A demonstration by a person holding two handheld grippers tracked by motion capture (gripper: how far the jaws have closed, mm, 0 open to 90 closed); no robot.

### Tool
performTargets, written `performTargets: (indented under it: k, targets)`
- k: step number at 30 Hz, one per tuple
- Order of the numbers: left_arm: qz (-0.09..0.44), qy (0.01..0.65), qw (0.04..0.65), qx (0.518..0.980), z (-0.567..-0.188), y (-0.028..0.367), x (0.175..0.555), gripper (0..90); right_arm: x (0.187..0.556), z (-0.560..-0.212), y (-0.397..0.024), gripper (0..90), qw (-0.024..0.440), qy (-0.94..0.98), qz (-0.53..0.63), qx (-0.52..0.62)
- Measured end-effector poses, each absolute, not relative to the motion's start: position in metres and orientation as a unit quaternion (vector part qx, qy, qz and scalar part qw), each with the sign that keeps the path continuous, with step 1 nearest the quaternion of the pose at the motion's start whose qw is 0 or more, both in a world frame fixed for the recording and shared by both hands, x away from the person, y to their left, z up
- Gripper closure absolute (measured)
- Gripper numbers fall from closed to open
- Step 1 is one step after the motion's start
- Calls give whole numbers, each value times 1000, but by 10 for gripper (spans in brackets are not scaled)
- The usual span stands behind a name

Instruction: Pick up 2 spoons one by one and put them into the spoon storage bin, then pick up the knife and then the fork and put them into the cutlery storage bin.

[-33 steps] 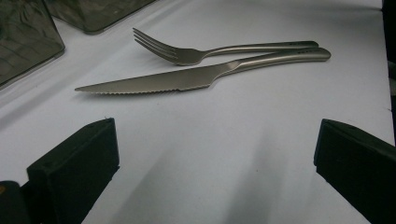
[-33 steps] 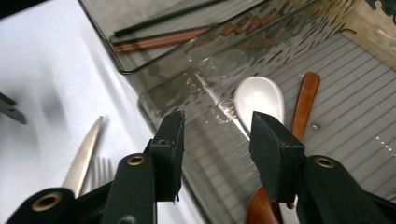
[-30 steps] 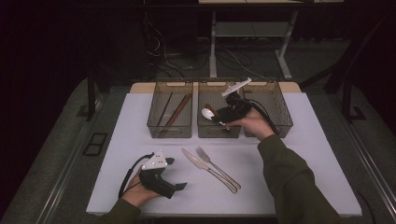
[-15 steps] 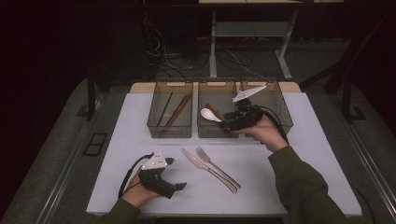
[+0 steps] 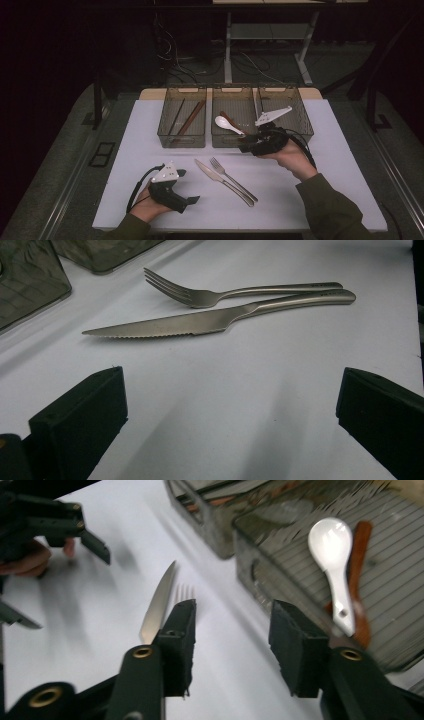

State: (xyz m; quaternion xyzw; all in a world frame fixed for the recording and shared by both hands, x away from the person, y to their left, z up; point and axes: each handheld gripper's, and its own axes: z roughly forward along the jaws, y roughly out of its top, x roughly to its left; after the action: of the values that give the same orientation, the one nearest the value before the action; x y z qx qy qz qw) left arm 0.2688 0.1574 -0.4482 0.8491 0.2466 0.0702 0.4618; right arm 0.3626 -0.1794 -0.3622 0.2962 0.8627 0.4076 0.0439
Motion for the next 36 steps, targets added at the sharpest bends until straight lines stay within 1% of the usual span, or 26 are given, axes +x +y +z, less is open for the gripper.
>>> performTargets:
  k: [10,14,16,26,32,36]
  targets:
    - [69,248,461,849,-448,157,269,0,334,-378,-183,720,27,867,407,287]
    - [71,246,461,850,-448,157,269,0,327,-382,-184,783,27,870,405,279]
    - [71,247,461,849,-448,158,269,0,324,-385,-184,794,24,872,403,278]
    - [74,247,461,850,-448,159,268,0,314,-393,-181,794,15,884,379,272]
    - [73,247,462,849,-448,159,268,0,305,-404,-176,891,-6,895,363,261]
    - [73,246,461,849,-447,159,267,0,298,-412,-172,894,-17,901,349,256]
